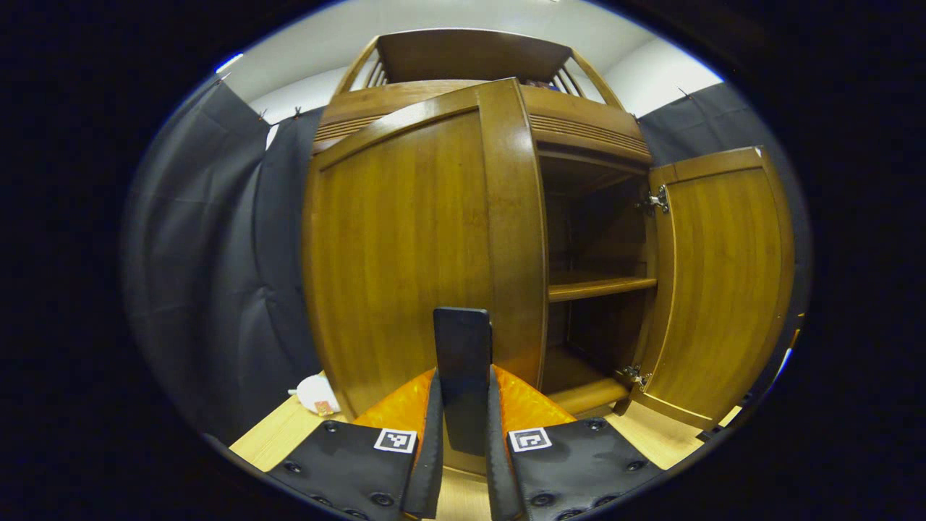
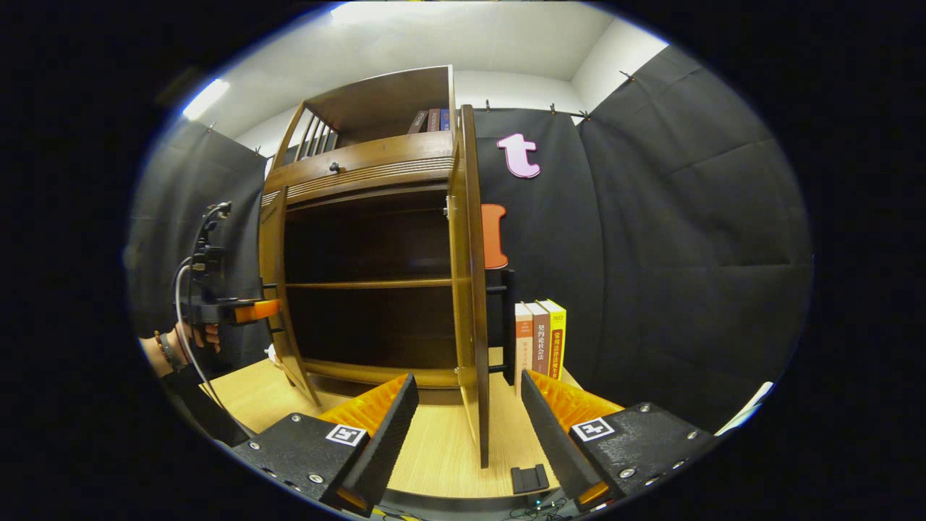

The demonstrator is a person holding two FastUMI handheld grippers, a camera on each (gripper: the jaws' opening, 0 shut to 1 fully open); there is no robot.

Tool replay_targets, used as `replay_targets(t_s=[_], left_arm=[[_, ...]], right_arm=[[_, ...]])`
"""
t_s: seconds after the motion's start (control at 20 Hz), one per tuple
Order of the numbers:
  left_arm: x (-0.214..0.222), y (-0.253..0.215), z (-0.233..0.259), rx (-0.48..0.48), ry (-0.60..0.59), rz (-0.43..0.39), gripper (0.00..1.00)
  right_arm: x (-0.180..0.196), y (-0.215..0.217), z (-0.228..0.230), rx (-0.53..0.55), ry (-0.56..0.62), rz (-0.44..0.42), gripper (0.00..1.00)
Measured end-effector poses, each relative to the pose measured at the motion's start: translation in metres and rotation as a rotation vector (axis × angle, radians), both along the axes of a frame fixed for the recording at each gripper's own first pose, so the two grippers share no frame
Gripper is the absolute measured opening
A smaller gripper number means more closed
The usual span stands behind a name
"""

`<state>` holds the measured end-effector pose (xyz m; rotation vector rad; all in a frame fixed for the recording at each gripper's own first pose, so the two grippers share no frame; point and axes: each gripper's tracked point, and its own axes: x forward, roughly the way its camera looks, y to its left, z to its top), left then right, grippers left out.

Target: Open the right door of the double-door shoe cabinet with the right hand, and open the left door with the left hand.

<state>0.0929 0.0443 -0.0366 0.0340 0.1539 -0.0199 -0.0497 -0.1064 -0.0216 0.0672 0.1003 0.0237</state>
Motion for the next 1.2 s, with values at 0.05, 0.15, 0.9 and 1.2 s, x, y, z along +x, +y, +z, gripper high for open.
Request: replay_targets(t_s=[0.05, 0.15, 0.9, 1.2], left_arm=[[-0.011, 0.010, 0.001, 0.008, -0.003, 0.013, 0.33], [-0.032, 0.032, 0.003, 0.022, -0.007, 0.047, 0.34], [-0.094, 0.167, 0.019, 0.062, -0.066, 0.183, 0.05], [-0.097, 0.190, 0.018, 0.031, -0.098, 0.081, 0.07]], right_arm=[[0.003, 0.002, 0.000, 0.002, 0.002, 0.008, 0.88], [0.009, 0.008, 0.000, 0.005, 0.010, 0.026, 0.88], [0.015, 0.027, 0.002, 0.012, 0.017, 0.030, 0.88], [0.013, 0.037, 0.005, 0.013, 0.019, 0.002, 0.88]])
